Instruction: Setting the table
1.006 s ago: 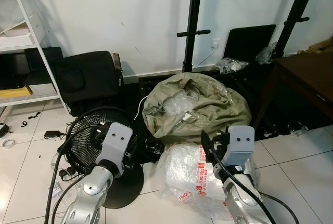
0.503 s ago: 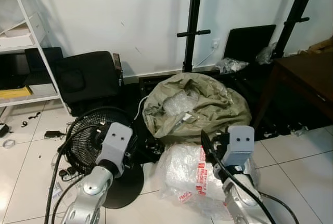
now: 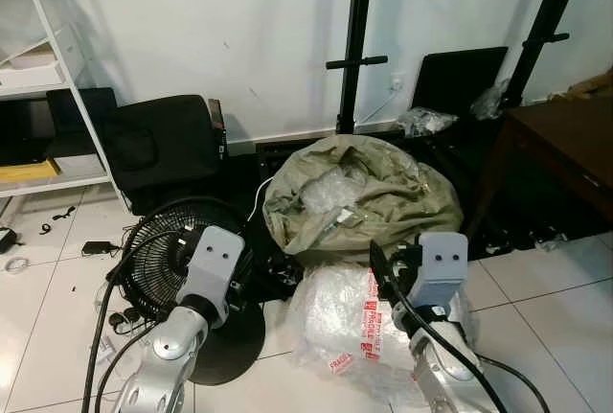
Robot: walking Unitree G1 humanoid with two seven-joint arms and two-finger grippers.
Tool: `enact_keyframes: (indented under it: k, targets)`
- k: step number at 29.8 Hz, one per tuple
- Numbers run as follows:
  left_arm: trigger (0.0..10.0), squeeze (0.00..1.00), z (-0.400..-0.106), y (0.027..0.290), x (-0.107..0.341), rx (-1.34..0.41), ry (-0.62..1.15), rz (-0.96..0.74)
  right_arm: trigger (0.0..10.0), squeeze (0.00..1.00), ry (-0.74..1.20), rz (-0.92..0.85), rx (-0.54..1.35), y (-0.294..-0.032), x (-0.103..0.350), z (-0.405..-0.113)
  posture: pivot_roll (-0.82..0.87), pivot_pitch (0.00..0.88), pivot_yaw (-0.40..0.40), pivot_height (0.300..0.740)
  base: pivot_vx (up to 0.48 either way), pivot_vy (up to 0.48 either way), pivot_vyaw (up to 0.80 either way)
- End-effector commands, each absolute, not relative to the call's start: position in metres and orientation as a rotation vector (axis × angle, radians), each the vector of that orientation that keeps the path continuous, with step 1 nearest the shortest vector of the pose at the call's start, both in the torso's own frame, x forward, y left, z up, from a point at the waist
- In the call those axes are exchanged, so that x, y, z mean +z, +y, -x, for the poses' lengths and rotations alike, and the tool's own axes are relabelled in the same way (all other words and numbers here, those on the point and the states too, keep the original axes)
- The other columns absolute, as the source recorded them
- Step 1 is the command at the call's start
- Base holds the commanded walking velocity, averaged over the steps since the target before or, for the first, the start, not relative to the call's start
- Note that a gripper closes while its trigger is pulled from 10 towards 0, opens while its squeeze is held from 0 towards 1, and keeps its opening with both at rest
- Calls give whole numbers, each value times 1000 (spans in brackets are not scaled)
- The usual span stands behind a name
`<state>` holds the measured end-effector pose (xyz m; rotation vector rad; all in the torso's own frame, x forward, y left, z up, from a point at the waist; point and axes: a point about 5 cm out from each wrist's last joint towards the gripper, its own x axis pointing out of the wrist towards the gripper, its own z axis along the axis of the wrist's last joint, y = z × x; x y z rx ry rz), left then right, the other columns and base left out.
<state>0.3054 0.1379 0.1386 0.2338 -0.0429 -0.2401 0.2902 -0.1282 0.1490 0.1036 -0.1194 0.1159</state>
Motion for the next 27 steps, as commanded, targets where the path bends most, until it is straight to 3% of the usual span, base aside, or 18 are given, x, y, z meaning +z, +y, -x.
enact_keyframes:
  k: [1,3,27]
  targets:
    - [10000,0,-302,138,133,-243,-21,-234,10000,0,-103,-118,131,-126,146,-287,60,60,111,740,0,0,0]
    - [10000,0,-302,138,133,-243,-20,-235,10000,0,-101,-129,138,-126,147,-287,60,60,111,740,0,0,0]
    - [10000,0,-302,137,132,-247,-15,-233,10000,0,-83,-189,128,-129,147,-287,57,72,112,740,0,0,781]
